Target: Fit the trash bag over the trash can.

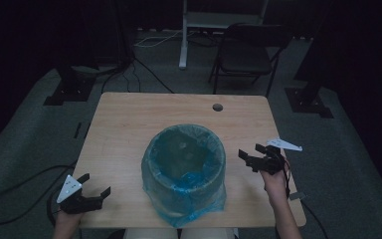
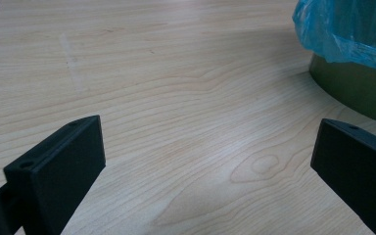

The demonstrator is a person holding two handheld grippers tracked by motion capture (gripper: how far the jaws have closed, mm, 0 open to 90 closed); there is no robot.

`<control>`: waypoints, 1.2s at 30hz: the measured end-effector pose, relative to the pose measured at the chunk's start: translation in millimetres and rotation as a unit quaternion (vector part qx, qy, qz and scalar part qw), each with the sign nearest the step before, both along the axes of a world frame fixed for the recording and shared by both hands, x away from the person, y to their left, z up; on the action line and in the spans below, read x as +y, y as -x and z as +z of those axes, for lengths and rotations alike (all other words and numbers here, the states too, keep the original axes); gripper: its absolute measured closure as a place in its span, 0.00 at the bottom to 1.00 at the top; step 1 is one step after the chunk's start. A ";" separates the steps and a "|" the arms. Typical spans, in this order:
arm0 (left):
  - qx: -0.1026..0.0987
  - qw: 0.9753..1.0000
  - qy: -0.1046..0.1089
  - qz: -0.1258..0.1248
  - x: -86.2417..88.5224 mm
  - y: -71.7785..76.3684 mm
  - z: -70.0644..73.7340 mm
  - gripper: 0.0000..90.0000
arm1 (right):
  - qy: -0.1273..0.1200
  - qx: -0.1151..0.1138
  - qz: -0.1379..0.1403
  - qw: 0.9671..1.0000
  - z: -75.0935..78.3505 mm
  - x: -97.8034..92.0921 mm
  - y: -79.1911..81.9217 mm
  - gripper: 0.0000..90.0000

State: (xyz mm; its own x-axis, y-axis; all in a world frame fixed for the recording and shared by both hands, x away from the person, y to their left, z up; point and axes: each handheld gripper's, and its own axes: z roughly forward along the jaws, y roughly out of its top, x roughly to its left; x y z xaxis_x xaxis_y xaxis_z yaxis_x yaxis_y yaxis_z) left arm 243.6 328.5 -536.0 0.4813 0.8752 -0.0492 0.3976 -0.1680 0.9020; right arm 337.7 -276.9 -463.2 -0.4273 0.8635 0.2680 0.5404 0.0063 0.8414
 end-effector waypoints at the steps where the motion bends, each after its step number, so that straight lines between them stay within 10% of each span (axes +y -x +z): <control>1: 0.001 1.000 0.000 0.000 0.2 0.3 0.0 0.00 | 0.000 -0.001 0.000 1.000 -2.9 -1.2 2.2 0.15; 15: 0.003 1.000 -0.016 0.003 1.5 4.1 0.6 0.00 | 0.025 0.025 -0.004 0.999 -49.7 -20.4 38.6 0.15; 36: 0.035 0.998 -0.025 0.042 2.8 8.2 3.6 0.00 | 0.051 0.045 -0.076 0.995 -77.5 -64.0 92.1 0.15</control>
